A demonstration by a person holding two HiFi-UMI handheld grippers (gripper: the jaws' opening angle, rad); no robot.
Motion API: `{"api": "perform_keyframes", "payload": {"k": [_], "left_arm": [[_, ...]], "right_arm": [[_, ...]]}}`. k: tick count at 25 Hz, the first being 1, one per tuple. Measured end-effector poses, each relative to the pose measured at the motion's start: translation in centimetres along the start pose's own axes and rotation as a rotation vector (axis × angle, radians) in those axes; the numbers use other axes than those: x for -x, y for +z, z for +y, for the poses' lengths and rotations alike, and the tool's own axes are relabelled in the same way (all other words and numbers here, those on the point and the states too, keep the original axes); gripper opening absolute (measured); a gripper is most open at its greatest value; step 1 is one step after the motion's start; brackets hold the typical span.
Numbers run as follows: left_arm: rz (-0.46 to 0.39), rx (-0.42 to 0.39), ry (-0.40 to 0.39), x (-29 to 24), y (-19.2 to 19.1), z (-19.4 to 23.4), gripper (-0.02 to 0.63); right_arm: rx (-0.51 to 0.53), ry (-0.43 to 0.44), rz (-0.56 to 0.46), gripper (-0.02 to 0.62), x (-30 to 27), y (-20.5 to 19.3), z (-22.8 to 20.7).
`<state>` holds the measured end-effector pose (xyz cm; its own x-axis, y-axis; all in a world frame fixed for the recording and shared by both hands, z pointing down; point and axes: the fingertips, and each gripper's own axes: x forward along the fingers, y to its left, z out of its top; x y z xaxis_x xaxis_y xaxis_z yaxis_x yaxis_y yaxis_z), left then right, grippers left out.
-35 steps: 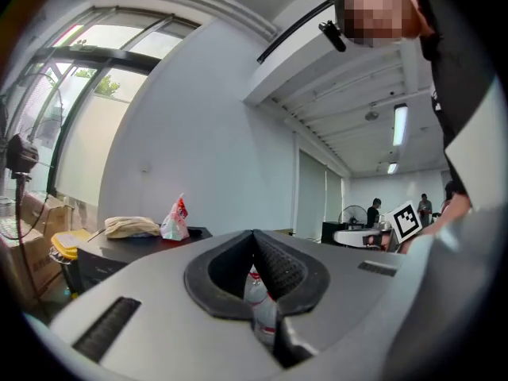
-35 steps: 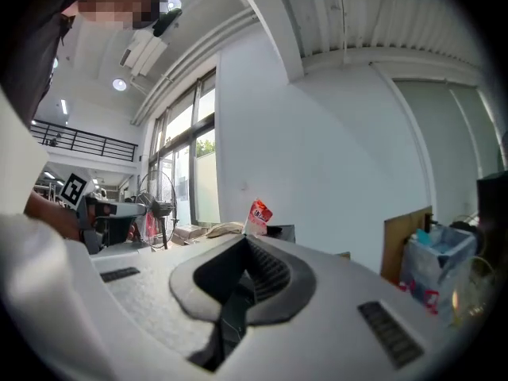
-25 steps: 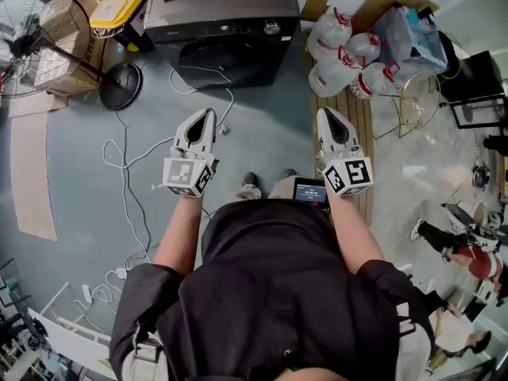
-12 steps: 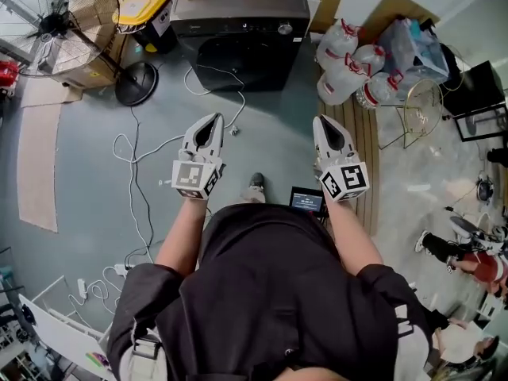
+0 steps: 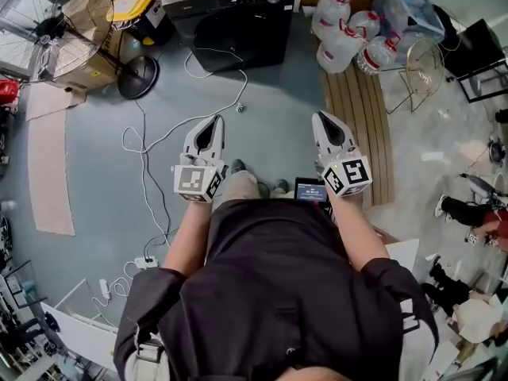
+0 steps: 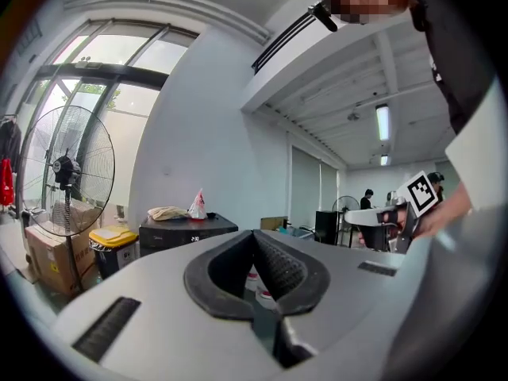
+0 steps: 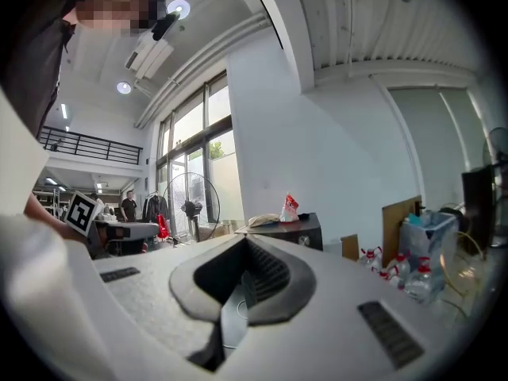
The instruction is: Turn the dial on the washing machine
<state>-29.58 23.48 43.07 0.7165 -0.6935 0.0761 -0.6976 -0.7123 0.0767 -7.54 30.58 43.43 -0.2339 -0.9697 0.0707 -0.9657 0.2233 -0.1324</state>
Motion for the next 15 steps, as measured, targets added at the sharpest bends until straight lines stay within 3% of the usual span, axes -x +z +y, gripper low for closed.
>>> {"api": "perform_keyframes", "payload": {"k": [6, 10, 15], "left_arm": [[-0.008, 0.051, -0.080, 0.1, 0.4, 3.6, -0.006], [0.016, 0.007, -0.133, 0.5, 0.6, 5.3, -0.006], [0.038, 0.019, -0.104, 1.9, 0.0, 10.4, -0.006]], "right_arm": [[0.014, -0.073, -0.002, 0.001, -1.2, 0.5, 2.7], [-0.001, -0.102, 0.008, 0.001, -3.2, -0.3, 4.8], [-0.006, -0.110, 0.006, 0.002, -6.9, -0.4, 8.0]]}}
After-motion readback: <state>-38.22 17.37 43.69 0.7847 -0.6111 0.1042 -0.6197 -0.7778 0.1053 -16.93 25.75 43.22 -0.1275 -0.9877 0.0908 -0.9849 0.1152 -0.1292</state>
